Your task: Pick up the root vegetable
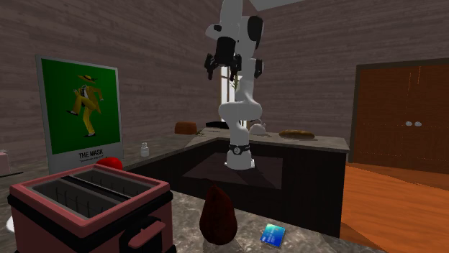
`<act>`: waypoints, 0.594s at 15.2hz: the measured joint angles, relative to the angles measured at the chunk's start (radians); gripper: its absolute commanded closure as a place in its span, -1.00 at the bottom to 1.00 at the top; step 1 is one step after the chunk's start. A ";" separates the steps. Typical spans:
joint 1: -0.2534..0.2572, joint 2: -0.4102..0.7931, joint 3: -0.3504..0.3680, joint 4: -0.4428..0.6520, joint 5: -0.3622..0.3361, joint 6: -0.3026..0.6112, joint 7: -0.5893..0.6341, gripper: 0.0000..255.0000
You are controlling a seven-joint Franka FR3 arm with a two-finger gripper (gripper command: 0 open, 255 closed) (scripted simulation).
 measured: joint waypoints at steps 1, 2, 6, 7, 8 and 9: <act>0.000 0.000 0.000 0.000 0.000 0.000 0.000 -1.00; 0.001 0.010 -0.002 -0.007 0.000 0.014 -0.004 -1.00; 0.013 0.089 -0.011 -0.050 -0.001 0.121 -0.028 -1.00; 0.014 0.108 -0.017 -0.064 -0.003 0.151 -0.039 -1.00; 0.017 0.137 -0.019 -0.069 -0.003 0.181 -0.046 -1.00; 0.018 0.168 -0.026 -0.075 -0.005 0.215 -0.059 -1.00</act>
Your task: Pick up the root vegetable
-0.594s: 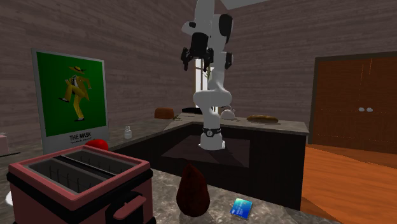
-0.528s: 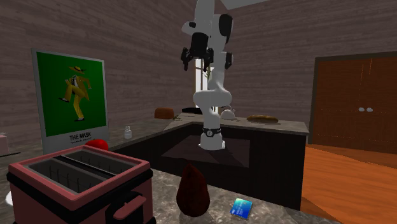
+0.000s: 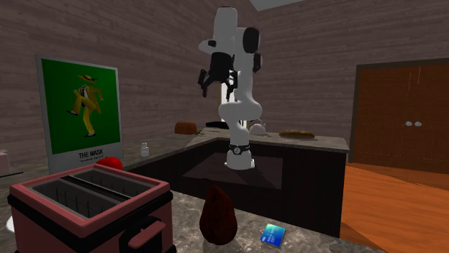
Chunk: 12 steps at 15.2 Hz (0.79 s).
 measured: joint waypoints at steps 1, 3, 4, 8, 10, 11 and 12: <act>0.003 0.025 -0.002 -0.010 0.000 0.031 -0.007 -1.00; 0.007 0.085 -0.009 -0.015 -0.001 0.089 -0.026 -1.00; 0.010 0.120 -0.011 -0.021 -0.001 0.125 -0.032 -1.00; 0.022 0.250 -0.016 -0.013 0.001 0.233 -0.062 -1.00; 0.026 0.312 -0.021 -0.005 0.002 0.279 -0.082 -1.00; 0.027 0.351 -0.023 0.002 0.002 0.307 -0.093 -1.00; 0.030 0.396 -0.024 0.017 0.004 0.332 -0.101 -1.00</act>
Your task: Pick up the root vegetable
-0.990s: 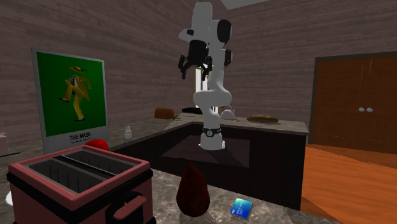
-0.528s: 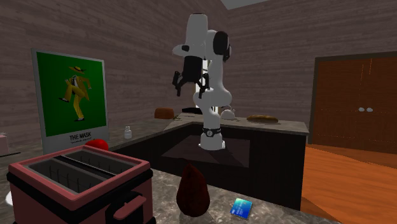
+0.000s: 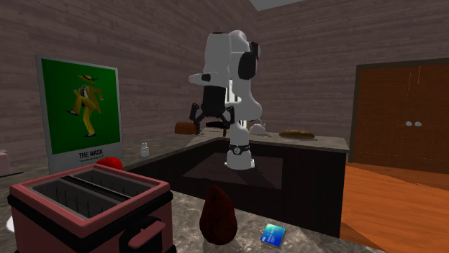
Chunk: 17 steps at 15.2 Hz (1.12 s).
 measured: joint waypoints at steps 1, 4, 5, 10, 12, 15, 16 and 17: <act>0.003 0.035 0.000 0.004 0.001 0.026 -0.007 -1.00; 0.009 0.146 0.001 0.041 0.005 0.088 -0.033 -1.00; 0.010 0.187 0.001 0.058 0.007 0.108 -0.042 -1.00; 0.016 0.359 0.007 0.132 0.013 0.185 -0.084 -1.00; 0.015 0.396 0.007 0.143 0.013 0.209 -0.090 -1.00; 0.015 0.428 0.006 0.134 0.009 0.250 -0.088 -1.00; 0.016 0.439 0.006 0.131 0.008 0.264 -0.085 -1.00; 0.016 0.449 0.006 0.129 0.007 0.276 -0.086 -1.00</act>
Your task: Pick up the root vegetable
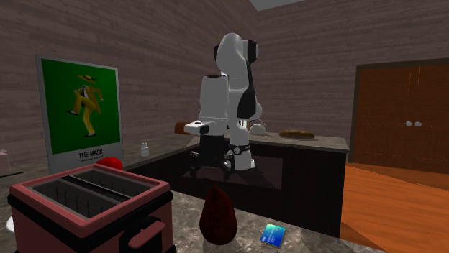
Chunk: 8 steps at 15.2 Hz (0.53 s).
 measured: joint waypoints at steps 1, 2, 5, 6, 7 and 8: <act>0.001 0.010 0.000 0.000 -0.001 0.010 0.002 -1.00; 0.001 0.016 0.000 0.001 -0.002 0.015 0.002 1.00; 0.000 0.018 -0.001 0.001 -0.002 0.019 0.002 1.00; 0.000 0.018 -0.001 0.001 -0.002 0.019 0.002 1.00; 0.000 0.018 -0.001 0.001 -0.002 0.019 0.001 1.00; 0.000 0.018 -0.001 0.001 -0.002 0.020 0.001 1.00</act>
